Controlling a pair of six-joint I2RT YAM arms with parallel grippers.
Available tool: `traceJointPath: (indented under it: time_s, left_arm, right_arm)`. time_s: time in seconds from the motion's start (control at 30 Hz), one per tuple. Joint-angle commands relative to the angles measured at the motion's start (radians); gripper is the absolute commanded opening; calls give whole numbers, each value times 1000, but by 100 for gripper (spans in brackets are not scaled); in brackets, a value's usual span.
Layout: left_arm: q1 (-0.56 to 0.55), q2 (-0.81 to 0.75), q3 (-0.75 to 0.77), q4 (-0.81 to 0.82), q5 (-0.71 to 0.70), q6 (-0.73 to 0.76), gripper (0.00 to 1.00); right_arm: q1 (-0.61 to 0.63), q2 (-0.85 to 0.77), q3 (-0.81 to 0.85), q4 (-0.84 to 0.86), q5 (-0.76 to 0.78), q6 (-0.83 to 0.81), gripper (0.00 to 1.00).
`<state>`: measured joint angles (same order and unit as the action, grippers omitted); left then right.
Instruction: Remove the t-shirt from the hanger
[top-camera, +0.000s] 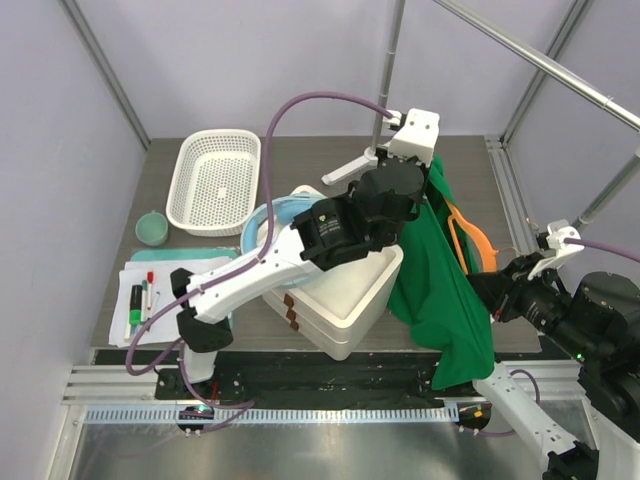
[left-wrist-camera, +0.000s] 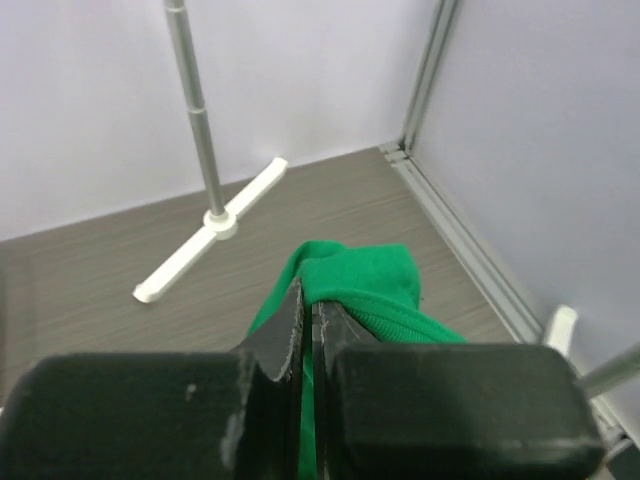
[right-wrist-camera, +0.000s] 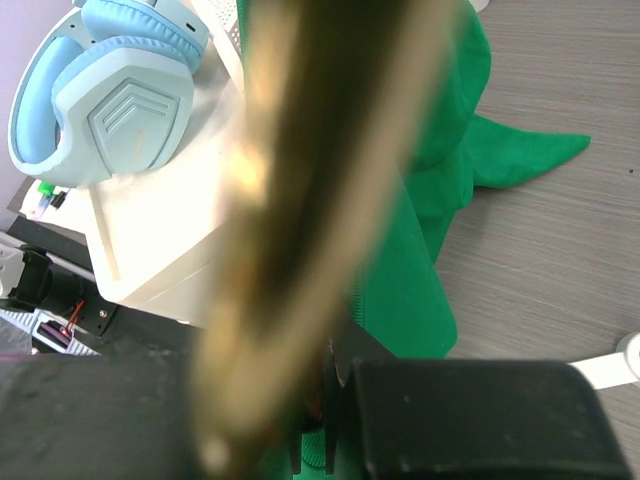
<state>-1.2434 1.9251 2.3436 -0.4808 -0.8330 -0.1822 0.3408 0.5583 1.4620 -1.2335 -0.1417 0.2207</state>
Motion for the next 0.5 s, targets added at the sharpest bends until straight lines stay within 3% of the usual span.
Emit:
traceJointPath:
  time_s: [0.0,0.47]
  left_arm:
    - [16,-115,-104,221,-153,150,0]
    - [25,-184,-198,205,-43,129,0]
  right_arm:
    - [7,-5,35,-92,-22,8,1]
    - [7,14,84,-113,-16,26,1]
